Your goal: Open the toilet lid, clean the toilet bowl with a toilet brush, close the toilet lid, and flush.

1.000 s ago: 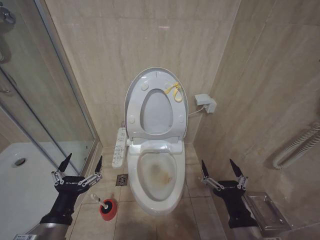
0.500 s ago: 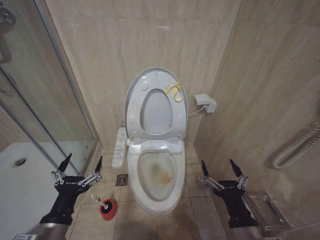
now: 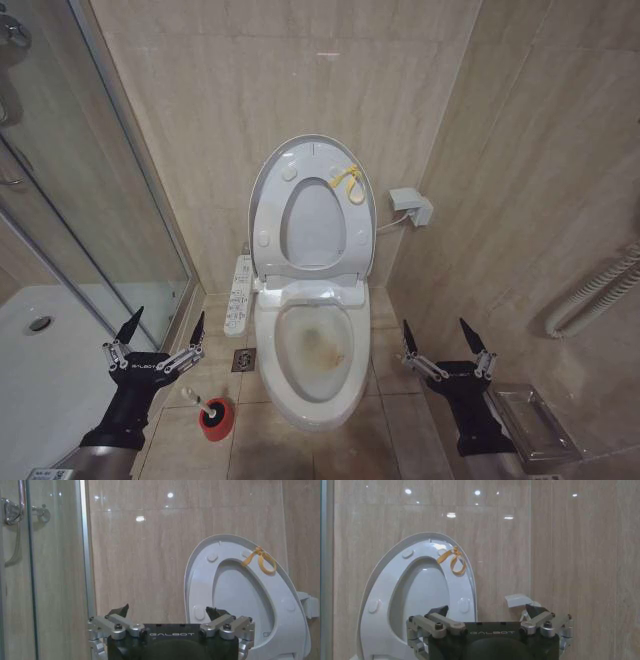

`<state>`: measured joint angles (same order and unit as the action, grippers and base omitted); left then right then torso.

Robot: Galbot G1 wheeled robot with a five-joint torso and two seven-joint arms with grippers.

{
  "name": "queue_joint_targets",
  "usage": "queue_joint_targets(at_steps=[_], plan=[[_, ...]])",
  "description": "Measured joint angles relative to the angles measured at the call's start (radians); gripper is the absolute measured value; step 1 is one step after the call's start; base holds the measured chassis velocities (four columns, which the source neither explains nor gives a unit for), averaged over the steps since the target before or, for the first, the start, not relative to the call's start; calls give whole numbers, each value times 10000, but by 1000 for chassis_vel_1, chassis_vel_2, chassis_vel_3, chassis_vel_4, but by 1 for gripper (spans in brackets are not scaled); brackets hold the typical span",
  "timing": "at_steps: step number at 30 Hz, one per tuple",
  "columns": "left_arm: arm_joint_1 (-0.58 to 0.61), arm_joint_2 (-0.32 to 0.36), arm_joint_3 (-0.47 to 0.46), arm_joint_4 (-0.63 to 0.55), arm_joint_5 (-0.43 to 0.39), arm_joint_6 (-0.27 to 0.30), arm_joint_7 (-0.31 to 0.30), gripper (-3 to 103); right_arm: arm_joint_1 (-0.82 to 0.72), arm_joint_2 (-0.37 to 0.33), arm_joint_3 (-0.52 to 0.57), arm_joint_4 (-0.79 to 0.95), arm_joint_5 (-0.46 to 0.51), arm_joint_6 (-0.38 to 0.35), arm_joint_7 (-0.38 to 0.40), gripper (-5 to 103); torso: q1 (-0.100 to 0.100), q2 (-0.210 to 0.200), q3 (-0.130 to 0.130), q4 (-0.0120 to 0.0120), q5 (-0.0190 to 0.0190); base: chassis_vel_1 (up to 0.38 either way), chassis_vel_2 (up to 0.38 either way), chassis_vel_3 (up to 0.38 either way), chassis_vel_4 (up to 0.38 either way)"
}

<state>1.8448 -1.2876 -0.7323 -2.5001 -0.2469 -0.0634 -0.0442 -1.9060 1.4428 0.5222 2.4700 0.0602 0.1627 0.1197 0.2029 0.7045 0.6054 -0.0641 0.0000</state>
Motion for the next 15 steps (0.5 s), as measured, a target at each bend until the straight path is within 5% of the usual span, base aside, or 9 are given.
queue_joint_targets(at_steps=[10,15], plan=[[-1,-2,0,0,-2,15,1,100,1,0,0,-2,0,0,0,100,0,0,0,0,0,0,0,0,0],[-89,-121,-83,0,-248,757,111,100,1,0,0,-2,0,0,0,100,0,0,0,0,0,0,0,0,0]])
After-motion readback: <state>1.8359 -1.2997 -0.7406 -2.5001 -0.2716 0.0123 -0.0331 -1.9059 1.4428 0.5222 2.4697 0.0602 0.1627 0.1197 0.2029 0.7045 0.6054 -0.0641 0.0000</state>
